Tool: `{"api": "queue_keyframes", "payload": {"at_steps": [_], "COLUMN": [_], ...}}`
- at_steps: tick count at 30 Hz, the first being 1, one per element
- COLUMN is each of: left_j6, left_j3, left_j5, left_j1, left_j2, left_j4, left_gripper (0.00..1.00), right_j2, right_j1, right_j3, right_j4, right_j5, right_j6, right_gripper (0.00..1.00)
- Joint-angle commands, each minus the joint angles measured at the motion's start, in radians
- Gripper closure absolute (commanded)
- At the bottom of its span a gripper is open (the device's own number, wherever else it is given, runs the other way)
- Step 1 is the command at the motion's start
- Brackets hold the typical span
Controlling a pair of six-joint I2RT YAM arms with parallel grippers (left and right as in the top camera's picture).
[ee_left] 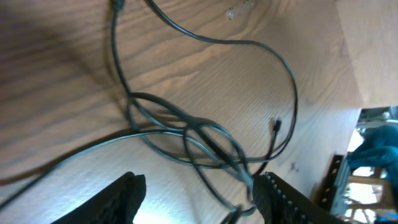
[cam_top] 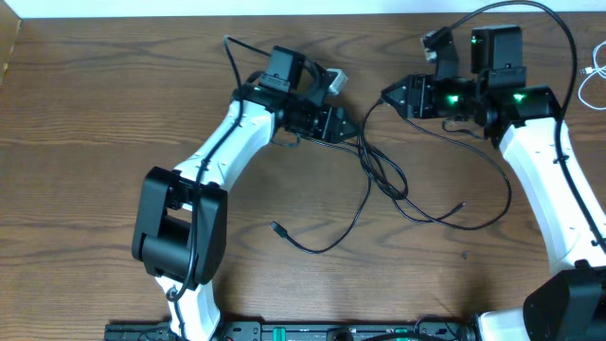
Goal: Untangle cables
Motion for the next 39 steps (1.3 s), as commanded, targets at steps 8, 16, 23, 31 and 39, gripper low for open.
{"api": "queue_keyframes", "payload": {"at_steps": [8,16,23,31,39], "left_j6": [-0.341,-0.377,-0.378,-0.42,-0.456], "left_j3": [0.009,0.009,0.037,0.087,0.087], "left_j5": [-0.303,-0.354,-0.345,-0.343,-0.343], "left_j1": [-0.13,-0.174,-0.148,-0.098,-0.092], "left_j2": [0.01,0.065,0.003,-0.257,-0.456], "left_j4": [0.015,0.034,0.056,0.113,0.154], "left_gripper": [0.33,0.63,0.93,0.93,0.92], "right_j2": [-0.003,-0.003,-0.003,-0.003,-0.003], "right_j1": [-0.085,-0.132,-0.132,-0.116,-0.043], "right_j3": [0.005,0.005,0.005,0.004,0.004], "right_j4": [-0.058,-0.103,-0.129,-0.131,-0.089], "right_j5": [0.067,0.074,0.086,0.088,-0.007], "right_j6": [-0.006,-0.013,-0.041,-0.041,-0.085], "right_gripper": [0.48,0.47,0.45,0.45,0.48]}}
